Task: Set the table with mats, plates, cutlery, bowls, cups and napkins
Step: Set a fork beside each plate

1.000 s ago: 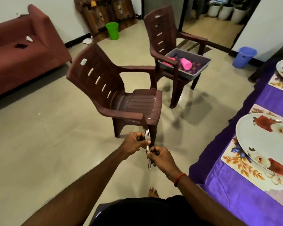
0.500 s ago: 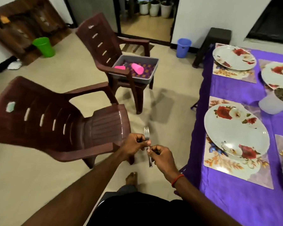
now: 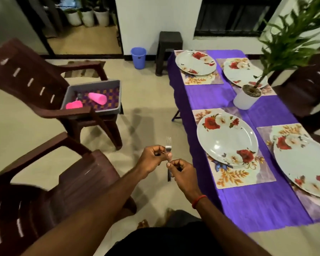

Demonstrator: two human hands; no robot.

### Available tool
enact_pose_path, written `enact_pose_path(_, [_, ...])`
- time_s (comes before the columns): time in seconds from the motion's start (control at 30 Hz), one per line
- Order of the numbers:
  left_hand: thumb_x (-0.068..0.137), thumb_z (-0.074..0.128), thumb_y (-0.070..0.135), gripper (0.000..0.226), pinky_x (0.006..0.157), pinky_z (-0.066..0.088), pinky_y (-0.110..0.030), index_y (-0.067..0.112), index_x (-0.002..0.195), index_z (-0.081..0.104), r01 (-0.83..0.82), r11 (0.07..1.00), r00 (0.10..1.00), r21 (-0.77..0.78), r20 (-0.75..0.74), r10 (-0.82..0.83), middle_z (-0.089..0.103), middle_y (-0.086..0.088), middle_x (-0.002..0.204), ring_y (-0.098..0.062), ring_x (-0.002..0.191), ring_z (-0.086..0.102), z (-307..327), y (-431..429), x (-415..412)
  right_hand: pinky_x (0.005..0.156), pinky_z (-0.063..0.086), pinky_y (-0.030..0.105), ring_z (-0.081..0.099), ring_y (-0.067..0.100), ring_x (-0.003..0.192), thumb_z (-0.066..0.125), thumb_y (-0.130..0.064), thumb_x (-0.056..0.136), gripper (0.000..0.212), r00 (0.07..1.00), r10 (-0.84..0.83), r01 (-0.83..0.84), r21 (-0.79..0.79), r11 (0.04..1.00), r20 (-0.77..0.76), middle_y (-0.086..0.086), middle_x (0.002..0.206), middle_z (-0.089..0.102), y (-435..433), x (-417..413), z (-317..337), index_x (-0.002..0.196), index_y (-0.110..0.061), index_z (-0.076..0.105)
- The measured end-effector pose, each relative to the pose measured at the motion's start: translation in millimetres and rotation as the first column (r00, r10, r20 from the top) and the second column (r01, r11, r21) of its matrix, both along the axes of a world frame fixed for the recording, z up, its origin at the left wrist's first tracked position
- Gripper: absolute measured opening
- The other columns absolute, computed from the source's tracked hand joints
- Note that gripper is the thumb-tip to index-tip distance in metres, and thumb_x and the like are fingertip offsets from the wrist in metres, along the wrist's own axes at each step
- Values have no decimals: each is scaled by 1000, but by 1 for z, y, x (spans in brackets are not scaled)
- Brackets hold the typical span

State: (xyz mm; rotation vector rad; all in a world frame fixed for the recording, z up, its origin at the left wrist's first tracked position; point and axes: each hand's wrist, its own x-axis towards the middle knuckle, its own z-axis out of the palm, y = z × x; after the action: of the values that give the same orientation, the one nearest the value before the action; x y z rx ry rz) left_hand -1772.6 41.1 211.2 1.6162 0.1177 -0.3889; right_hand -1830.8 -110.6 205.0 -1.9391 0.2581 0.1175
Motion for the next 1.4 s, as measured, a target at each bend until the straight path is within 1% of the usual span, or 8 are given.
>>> enact_pose_path(0.13, [86,80,11,9,53,43,-20,9,82,72,90,996,996,19,4,-91,66,7,64,-3,54,52,-2,-15,37,65,56,24,68,12,73,72,-28,91,8,997,-67,67,12,998,-24,-7,79,72,-12,22,2,87,-21,73])
enact_pose_path(0.53, [94,70,8,7,62,51,-19,13,94,75,259,955,965,143,12,-264,75,0,79,-5,65,64,-12,-77,154,56,49,15,66,8,64,69,-24,93,9,933,-326,345,119,931,-149,-2,78,73,-68,107,-6,87,-20,74])
enact_pose_path(0.73, [94,70,9,7,49,42,-11,7,100,73,299,934,952,197,1,-305,75,-7,87,-3,60,60,-7,-125,203,63,55,25,69,12,69,70,-27,92,11,846,-518,530,97,842,-128,-7,77,74,-121,131,-16,83,-24,74])
enact_pose_path(0.87, [93,71,6,6,48,43,-10,7,99,72,349,918,937,188,-34,-349,74,-8,89,-3,59,61,-8,-154,223,69,57,36,68,15,73,73,-25,89,7,756,-642,654,101,750,-127,-8,77,73,-149,131,-27,82,-24,73])
enact_pose_path(1.07, [92,72,4,7,44,40,-12,-1,95,72,357,919,934,169,-84,-347,70,-8,80,-2,50,58,-12,-190,254,75,54,22,66,18,90,74,-18,89,4,534,-844,845,20,534,-49,-4,96,71,-193,113,-31,89,-21,71])
enact_pose_path(1.17, [90,76,15,10,47,45,-19,6,95,76,404,889,915,218,-111,-388,72,-3,77,-11,57,60,-20,-205,276,93,53,44,67,20,93,76,-19,85,9,422,-906,903,-80,422,-21,-3,96,73,-214,106,-39,83,-27,72])
enact_pose_path(1.33, [91,74,11,4,46,42,-15,8,94,75,506,838,862,202,-130,-490,68,3,71,0,48,56,-31,-235,317,93,44,43,60,18,86,77,-13,79,36,259,-963,957,-156,245,72,-21,74,64,-219,118,-26,60,-40,61])
enact_pose_path(1.4, [90,76,14,8,51,45,-20,15,82,74,546,797,837,258,-133,-530,69,5,66,-4,50,57,-36,-244,336,97,47,47,63,26,97,78,-18,78,21,178,-983,971,-170,168,49,-5,88,73,-220,121,-36,73,-35,67])
